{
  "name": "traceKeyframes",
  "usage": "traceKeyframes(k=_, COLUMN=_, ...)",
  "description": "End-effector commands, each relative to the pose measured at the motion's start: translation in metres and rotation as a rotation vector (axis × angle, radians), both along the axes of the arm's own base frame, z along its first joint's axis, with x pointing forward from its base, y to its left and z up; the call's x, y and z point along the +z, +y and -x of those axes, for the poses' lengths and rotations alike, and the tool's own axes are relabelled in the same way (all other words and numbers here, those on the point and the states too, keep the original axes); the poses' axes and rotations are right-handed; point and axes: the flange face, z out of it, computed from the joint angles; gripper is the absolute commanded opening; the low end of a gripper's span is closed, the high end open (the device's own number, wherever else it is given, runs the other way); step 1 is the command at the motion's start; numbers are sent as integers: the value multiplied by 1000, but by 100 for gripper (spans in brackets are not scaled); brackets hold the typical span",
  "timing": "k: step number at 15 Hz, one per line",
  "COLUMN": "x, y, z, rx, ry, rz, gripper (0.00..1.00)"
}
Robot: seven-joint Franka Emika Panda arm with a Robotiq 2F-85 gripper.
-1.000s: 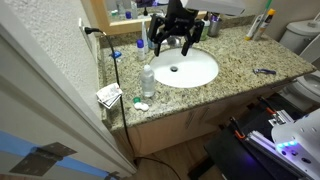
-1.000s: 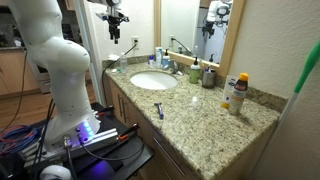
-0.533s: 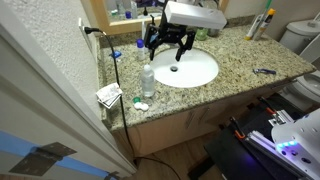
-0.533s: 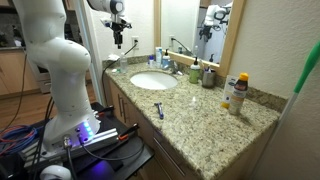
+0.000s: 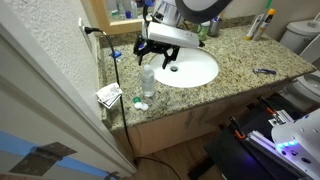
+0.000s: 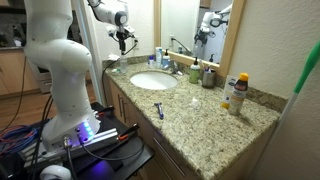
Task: Move the clear bottle closer to the silver cup
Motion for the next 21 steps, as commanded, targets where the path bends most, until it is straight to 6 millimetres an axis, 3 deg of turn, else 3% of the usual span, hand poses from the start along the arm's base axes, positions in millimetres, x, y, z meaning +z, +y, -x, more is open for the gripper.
traceKeyframes(k=1, x=1, y=0, z=0, rx=0, ry=0, rz=-1, gripper=100)
traceKeyframes(k=7, x=-28, y=6, z=-15, rx=-39, ry=-39, rz=-49, gripper=100)
traceKeyframes(k=11, x=-45, y=6, z=-14, rx=-40, ry=-7, rz=-29, gripper=100)
traceKeyframes(k=21, x=-53, y=1, z=-15, rx=-41, ry=35, rz=8, gripper=100)
